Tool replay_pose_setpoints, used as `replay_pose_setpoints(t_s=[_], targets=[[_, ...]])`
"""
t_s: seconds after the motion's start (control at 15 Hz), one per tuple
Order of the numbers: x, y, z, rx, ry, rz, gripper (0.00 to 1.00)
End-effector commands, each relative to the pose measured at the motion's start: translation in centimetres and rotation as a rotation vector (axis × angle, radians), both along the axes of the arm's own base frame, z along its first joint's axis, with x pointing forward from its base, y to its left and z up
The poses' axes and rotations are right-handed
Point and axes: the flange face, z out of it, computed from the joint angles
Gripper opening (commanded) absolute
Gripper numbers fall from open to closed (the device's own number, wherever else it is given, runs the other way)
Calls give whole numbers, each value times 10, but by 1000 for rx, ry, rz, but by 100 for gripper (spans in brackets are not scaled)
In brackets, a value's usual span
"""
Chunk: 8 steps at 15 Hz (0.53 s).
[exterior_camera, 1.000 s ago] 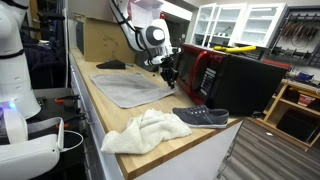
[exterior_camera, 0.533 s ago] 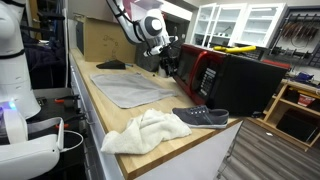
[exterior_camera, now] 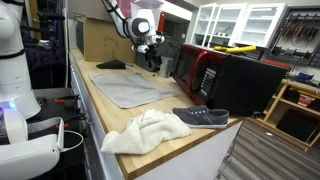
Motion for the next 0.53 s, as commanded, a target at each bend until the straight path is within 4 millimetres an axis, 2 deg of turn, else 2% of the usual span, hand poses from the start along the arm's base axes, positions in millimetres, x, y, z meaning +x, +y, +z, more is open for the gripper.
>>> replay_pose_setpoints(t_s=[0.0,0.2,0.47], targets=[[-11,31,-7,74,16,34,100],[-13,63,-13,116,39,39,100],[-15,92,-25,163,66,45,100]])
